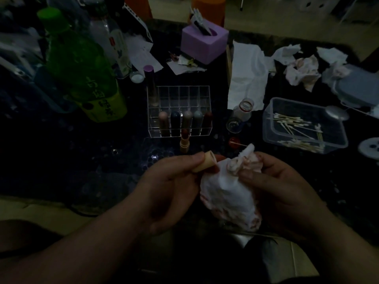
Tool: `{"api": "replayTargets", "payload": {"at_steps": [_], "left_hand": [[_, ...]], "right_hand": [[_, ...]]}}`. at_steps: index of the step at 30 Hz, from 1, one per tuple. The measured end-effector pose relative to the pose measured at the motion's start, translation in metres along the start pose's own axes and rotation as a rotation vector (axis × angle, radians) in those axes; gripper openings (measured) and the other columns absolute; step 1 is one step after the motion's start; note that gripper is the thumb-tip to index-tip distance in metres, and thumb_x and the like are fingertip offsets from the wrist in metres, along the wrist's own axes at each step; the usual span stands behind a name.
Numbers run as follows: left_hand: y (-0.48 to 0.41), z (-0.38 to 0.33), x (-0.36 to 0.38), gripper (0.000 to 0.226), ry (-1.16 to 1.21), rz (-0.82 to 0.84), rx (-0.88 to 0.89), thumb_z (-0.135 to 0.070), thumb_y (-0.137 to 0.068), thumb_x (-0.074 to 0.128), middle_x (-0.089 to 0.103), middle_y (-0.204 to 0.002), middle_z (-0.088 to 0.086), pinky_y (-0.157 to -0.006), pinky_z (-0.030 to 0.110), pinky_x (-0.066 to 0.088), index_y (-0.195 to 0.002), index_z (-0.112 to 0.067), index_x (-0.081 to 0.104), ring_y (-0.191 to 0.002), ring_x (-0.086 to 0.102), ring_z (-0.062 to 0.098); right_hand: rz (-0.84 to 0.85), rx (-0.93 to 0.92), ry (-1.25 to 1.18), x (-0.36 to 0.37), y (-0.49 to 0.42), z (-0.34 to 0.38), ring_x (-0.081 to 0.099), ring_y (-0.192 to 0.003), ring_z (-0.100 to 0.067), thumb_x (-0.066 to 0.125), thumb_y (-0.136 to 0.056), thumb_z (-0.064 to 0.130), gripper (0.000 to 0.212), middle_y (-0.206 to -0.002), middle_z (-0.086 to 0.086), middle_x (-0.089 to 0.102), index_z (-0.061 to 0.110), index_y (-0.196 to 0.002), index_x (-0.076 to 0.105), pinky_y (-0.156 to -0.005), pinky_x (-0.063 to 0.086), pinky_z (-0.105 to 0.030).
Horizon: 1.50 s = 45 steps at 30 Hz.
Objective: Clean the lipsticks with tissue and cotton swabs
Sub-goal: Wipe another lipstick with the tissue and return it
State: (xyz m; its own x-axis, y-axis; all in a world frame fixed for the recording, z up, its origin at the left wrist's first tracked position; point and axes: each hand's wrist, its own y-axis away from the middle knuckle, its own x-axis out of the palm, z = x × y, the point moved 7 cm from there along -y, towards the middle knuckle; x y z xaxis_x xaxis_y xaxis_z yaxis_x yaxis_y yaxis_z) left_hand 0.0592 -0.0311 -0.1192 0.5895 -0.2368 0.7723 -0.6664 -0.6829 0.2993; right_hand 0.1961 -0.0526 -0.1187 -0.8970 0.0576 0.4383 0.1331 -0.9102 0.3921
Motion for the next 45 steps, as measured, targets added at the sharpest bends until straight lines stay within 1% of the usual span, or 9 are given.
{"api": "replayTargets", "payload": {"at_steps": [3,7,11,14,18,20,26,36,45], "left_hand": [[0.001,-0.005,-0.011,0.027,-0.035,-0.147,0.103,-0.015,-0.081,0.061,0.073,-0.098,0.020,-0.098,0.042,0.055,-0.090,0.008,0.072,-0.104,0.069,0.036],[0.004,-0.010,-0.025,0.027,-0.102,-0.327,0.208,-0.009,-0.080,0.072,0.072,-0.098,0.024,-0.089,0.037,0.059,-0.090,0.015,0.067,-0.101,0.070,0.036],[0.015,-0.023,-0.029,0.031,-0.676,-0.451,0.376,-0.031,-0.080,0.072,0.069,-0.103,0.009,-0.091,0.037,0.056,-0.088,-0.001,0.077,-0.101,0.068,0.026],[0.021,-0.026,-0.023,0.029,-1.058,-0.437,0.482,-0.041,-0.085,0.072,0.065,-0.096,-0.007,-0.076,0.027,0.055,-0.084,-0.013,0.077,-0.091,0.065,0.013],[0.020,-0.027,-0.026,0.019,-1.188,-0.472,0.444,-0.036,-0.088,0.070,0.063,-0.095,-0.010,-0.073,0.016,0.049,-0.084,-0.018,0.075,-0.089,0.063,0.009],[0.018,-0.024,-0.025,0.015,-1.144,-0.441,0.362,-0.036,-0.085,0.070,0.068,-0.097,-0.011,-0.078,0.015,0.050,-0.093,-0.025,0.076,-0.092,0.066,0.005],[0.013,-0.010,-0.031,0.028,-0.920,-0.414,0.169,-0.019,-0.086,0.074,0.075,-0.105,-0.009,-0.070,0.019,0.057,-0.111,-0.031,0.071,-0.092,0.071,0.003],[0.012,0.002,-0.039,0.011,-0.899,-0.420,0.021,-0.026,-0.090,0.070,0.074,-0.088,-0.004,-0.065,0.020,0.054,-0.098,-0.023,0.064,-0.073,0.070,0.012],[0.009,0.002,-0.044,0.014,-0.729,-0.502,-0.017,-0.021,-0.087,0.074,0.075,-0.092,0.004,-0.059,0.021,0.050,-0.098,-0.013,0.070,-0.060,0.061,0.003]], "right_hand": [[-0.032,0.028,0.020,0.001,0.002,0.003,0.072,-0.081,-0.032,0.064,-0.073,0.000,0.026,-0.095,-0.024,0.072,-0.002,-0.098,0.072,-0.064,0.059,-0.033],[-0.131,0.103,-0.061,-0.003,0.003,0.000,0.072,-0.080,-0.041,0.050,-0.068,0.001,0.038,-0.100,-0.026,0.072,-0.003,-0.100,0.070,-0.062,0.061,-0.044],[-0.203,0.190,0.049,-0.010,-0.002,-0.014,0.063,-0.092,-0.056,0.056,-0.064,0.002,0.039,-0.106,-0.035,0.065,-0.012,-0.100,0.058,-0.082,0.051,-0.060],[-0.237,0.231,0.197,-0.018,-0.006,-0.018,0.061,-0.071,-0.036,0.054,-0.076,-0.006,0.009,-0.080,-0.032,0.062,-0.006,-0.079,0.061,-0.067,0.048,-0.039],[-0.338,0.096,0.927,-0.048,-0.022,-0.006,0.060,-0.057,-0.016,0.071,-0.083,0.010,0.017,-0.066,-0.011,0.067,0.005,-0.069,0.064,-0.057,0.047,-0.028],[-0.377,-0.010,1.193,-0.052,-0.031,-0.001,0.054,-0.053,-0.012,0.076,-0.081,0.021,0.025,-0.060,-0.006,0.061,0.008,-0.067,0.060,-0.050,0.041,-0.024],[-0.434,-0.125,1.276,-0.050,-0.043,-0.003,0.044,-0.042,-0.007,0.076,-0.083,0.033,0.043,-0.047,0.002,0.046,0.013,-0.054,0.051,-0.044,0.033,-0.020],[-0.308,0.305,1.531,-0.072,-0.039,0.015,0.037,-0.033,-0.010,0.074,-0.078,0.056,0.058,-0.036,0.003,0.038,0.013,-0.048,0.047,-0.042,0.028,-0.023],[-0.602,0.004,1.179,-0.093,-0.056,0.034,0.065,-0.070,-0.018,0.077,-0.081,0.043,0.046,-0.081,-0.003,0.067,0.012,-0.108,0.059,-0.054,0.042,-0.026]]}}
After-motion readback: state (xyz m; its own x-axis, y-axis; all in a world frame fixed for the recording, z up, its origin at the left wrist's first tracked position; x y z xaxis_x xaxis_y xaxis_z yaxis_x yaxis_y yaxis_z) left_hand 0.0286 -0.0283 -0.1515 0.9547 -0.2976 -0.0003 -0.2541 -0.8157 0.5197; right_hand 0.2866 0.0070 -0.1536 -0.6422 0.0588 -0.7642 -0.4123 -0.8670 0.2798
